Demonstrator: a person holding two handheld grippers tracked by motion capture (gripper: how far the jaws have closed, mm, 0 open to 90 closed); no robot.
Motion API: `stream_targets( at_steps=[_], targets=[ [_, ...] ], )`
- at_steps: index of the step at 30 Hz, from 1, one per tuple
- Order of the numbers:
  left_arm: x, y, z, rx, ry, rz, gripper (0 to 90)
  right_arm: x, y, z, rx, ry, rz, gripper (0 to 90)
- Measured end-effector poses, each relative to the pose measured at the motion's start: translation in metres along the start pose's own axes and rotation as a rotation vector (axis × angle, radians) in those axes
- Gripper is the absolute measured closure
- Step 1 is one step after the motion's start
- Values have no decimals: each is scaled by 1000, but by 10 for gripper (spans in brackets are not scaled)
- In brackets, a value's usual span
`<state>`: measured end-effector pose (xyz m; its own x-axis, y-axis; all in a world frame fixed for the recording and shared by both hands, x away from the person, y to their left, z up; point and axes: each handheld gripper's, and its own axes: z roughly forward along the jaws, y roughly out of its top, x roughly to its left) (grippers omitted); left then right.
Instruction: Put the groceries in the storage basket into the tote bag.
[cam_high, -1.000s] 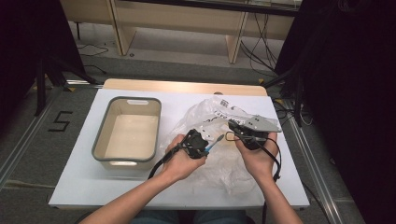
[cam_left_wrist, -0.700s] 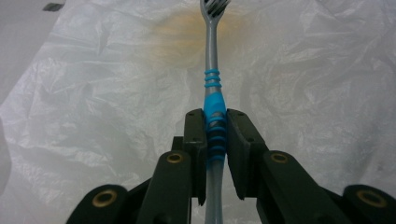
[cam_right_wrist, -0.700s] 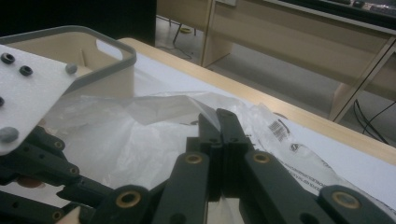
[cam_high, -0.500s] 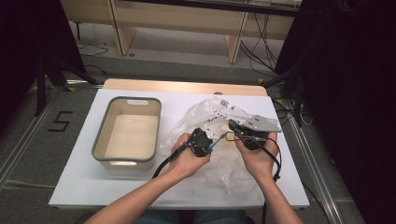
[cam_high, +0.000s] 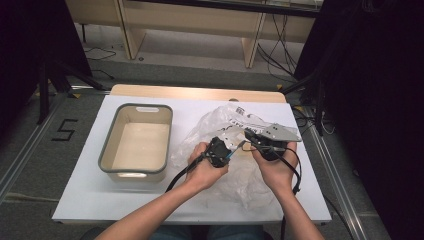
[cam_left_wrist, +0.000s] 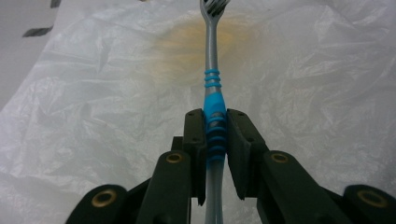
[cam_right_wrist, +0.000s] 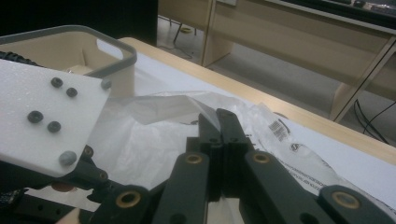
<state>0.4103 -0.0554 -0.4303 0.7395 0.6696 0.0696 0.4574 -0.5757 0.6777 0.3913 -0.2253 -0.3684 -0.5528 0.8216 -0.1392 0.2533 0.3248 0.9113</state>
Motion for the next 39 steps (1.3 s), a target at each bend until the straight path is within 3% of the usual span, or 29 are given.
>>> stream_targets(
  at_steps=[9,22,28,34,39],
  targets=[
    [1,2,8,-30,31,14,775,0,-1,0,4,0,0,900],
    [3,2,12,-40,37,22,765,-1,-1,0,4,0,-1,900],
    [1,2,10,-59,24,34,646,-1,-2,1,5,0,-1,900],
    [-6,0,-14,-102,3,54,554,-1,-2,0,11,1,1,900],
    [-7,-5,-48,-166,-18,56,524,0,-4,0,24,10,-4,900]
  ],
)
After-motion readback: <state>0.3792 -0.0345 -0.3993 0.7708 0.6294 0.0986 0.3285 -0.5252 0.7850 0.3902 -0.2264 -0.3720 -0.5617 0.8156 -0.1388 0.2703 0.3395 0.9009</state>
